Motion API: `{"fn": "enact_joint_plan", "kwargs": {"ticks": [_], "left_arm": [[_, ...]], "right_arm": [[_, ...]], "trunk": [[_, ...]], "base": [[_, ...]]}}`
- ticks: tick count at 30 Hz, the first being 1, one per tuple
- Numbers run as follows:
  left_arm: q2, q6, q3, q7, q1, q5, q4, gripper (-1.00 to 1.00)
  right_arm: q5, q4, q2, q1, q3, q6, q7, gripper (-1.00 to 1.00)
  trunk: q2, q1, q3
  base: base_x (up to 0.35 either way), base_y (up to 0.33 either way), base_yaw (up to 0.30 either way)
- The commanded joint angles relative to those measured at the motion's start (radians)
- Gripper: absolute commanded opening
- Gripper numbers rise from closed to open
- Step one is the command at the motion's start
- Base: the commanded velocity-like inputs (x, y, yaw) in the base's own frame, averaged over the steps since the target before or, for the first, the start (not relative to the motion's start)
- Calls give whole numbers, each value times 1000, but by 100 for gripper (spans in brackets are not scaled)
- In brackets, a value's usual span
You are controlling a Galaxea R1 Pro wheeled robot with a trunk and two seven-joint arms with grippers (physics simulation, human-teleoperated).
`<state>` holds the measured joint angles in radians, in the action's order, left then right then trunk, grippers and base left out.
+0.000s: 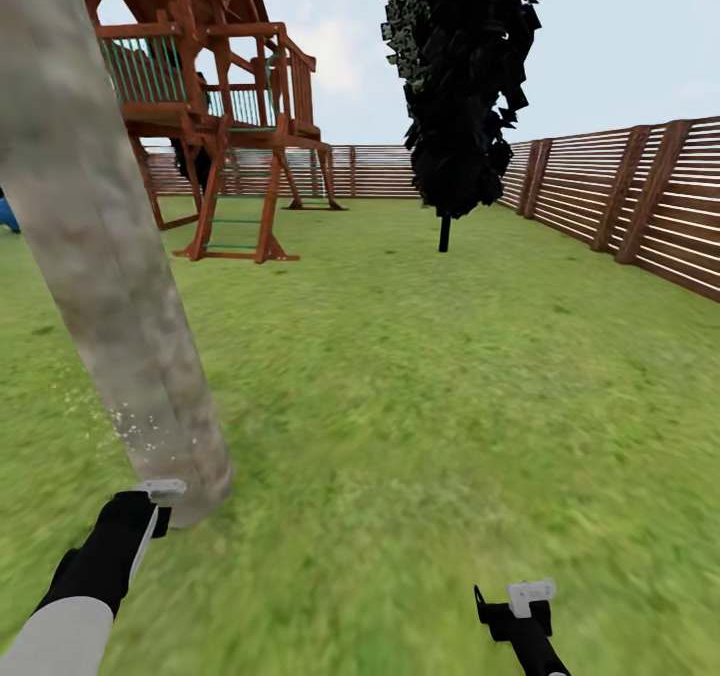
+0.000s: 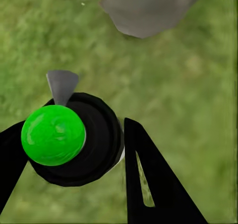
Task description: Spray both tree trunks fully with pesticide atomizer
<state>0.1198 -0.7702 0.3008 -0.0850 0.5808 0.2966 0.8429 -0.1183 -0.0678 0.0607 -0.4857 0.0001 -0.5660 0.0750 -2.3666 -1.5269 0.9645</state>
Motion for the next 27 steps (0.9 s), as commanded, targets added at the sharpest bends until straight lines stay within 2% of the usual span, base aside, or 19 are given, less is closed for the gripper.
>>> {"fn": "enact_joint_plan", "kwargs": {"ticks": [1, 4, 9, 15, 23, 27], "left_arm": [[-1, -4, 0, -4, 1, -3, 1, -100], [-18, -3, 0, -6, 1, -1, 2, -100], [-27, -3, 0, -8, 1, -1, 1, -100], [-28, -3, 0, -11, 1, -1, 2, -100], [-28, -3, 0, -13, 1, 1, 2, -100], [-27, -3, 1, -14, 1, 2, 2, -100]], "right_arm": [[-10, 1, 0, -1, 0, -2, 8, 100], [-10, 1, -1, -1, 0, -2, 8, 100], [-11, 1, -1, -1, 0, -2, 7, 100], [-11, 0, -1, -1, 0, -2, 6, 100], [-11, 0, -1, -1, 0, -2, 7, 100], [-11, 0, -1, -1, 0, -2, 7, 100]], "trunk": [[0, 0, 1], [0, 0, 1], [0, 0, 1], [0, 0, 1], [0, 0, 1], [0, 0, 1]], "base": [[236, -188, 0], [233, -192, 114], [172, -228, 259], [50, -268, 246], [1, -276, 17], [41, -276, 183]]}}
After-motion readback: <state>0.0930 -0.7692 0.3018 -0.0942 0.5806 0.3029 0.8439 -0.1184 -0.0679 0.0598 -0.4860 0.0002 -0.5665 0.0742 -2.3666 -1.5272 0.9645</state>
